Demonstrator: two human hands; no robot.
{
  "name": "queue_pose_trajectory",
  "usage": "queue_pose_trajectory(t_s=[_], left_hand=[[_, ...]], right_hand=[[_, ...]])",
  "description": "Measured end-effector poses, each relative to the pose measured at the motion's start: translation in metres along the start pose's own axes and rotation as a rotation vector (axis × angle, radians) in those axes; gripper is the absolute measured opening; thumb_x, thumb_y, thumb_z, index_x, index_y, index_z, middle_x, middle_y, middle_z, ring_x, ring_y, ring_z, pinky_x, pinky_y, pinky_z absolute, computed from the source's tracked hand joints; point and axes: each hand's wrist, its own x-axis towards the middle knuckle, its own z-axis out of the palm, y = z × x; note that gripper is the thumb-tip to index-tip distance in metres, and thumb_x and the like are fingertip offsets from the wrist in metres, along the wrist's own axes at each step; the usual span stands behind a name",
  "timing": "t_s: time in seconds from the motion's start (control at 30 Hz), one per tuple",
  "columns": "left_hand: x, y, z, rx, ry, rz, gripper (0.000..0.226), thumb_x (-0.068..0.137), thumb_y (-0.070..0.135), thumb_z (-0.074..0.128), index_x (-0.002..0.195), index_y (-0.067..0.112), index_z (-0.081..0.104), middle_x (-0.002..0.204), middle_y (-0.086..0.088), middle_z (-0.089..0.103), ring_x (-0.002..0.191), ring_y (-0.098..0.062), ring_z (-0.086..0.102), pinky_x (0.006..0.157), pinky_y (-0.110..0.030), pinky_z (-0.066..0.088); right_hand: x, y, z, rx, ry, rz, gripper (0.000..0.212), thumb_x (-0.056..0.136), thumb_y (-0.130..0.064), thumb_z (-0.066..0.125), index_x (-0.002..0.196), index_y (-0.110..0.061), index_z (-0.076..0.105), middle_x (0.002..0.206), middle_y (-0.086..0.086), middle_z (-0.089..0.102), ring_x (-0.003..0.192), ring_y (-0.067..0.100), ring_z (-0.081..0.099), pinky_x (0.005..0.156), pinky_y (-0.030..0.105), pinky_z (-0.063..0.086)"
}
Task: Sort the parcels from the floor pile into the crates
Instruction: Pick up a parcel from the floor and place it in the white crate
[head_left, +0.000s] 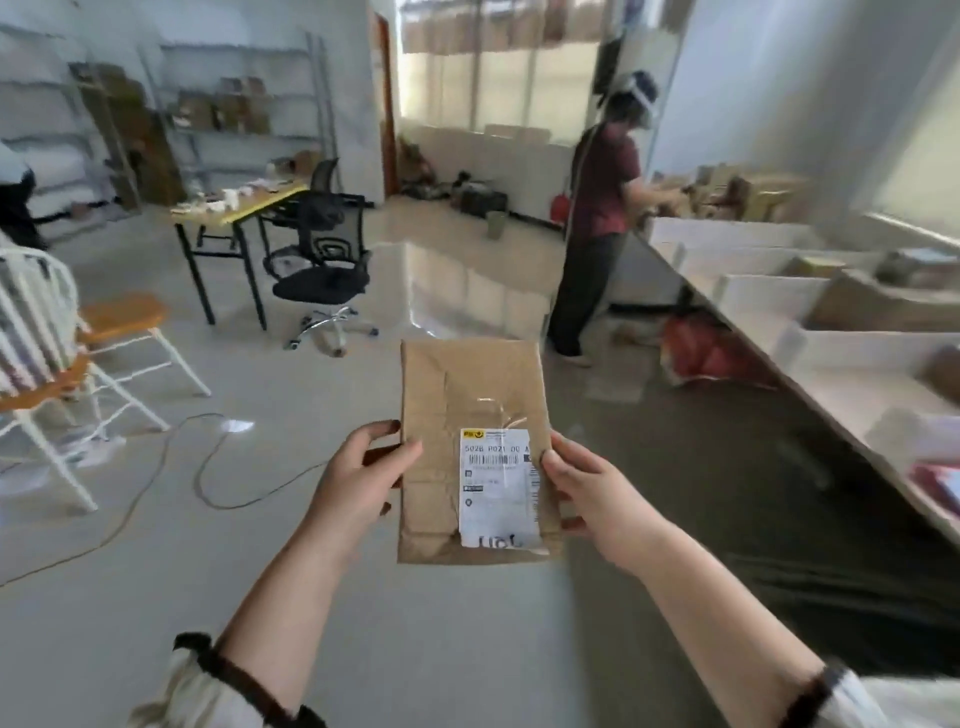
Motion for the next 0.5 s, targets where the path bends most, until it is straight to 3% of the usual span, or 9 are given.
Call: queue_pose_trajectory(t_s=[0.1, 0.2, 0.37, 0.5], left_hand=[[0.012, 0.01, 0.086, 0.027, -0.208, 0.021, 0.015, 0.083, 0.032, 0.068, 0.096, 0.033, 0.059, 0.098, 0.008, 0.069, 0.086, -0.013, 0.064, 0.069, -0.031, 0.045], [0.012, 0.013, 0.164, 0.03, -0.429, 0.034, 0.014, 0.086, 0.03, 0.066, 0.099, 0.03, 0.06, 0.099, 0.007, 0.07, 0.091, -0.016, 0.064, 0.076, -0.036, 0.045], [0.0, 0.019, 0.27, 0.06, -0.762, 0.052, 0.017, 0.087, 0.024, 0.065, 0.103, 0.024, 0.062, 0.101, 0.002, 0.071, 0.086, -0.018, 0.064, 0.077, -0.04, 0.047], [-0.016, 0.026, 0.339, 0.083, -1.005, 0.048, 0.013, 0.089, 0.028, 0.061, 0.102, 0.028, 0.063, 0.088, 0.003, 0.071, 0.077, -0.016, 0.063, 0.073, -0.036, 0.045]], right_hand=[[-0.03, 0.007, -0.076, 0.056, 0.162, 0.002, 0.032, 0.1, -0.029, 0.042, 0.11, -0.057, 0.054, 0.096, -0.016, 0.072, 0.087, 0.007, 0.069, 0.062, 0.028, 0.056], [-0.063, 0.02, -0.136, 0.126, 0.357, 0.01, 0.032, 0.1, -0.028, 0.043, 0.106, -0.057, 0.055, 0.096, -0.016, 0.073, 0.088, 0.007, 0.07, 0.072, 0.035, 0.059], [-0.123, 0.038, -0.198, 0.19, 0.688, 0.052, 0.031, 0.099, -0.029, 0.043, 0.103, -0.058, 0.052, 0.087, -0.022, 0.072, 0.08, -0.002, 0.069, 0.063, 0.024, 0.057], [-0.172, 0.044, -0.225, 0.23, 0.9, 0.072, 0.032, 0.1, -0.029, 0.041, 0.105, -0.058, 0.052, 0.084, -0.02, 0.073, 0.079, 0.001, 0.069, 0.055, 0.022, 0.053]])
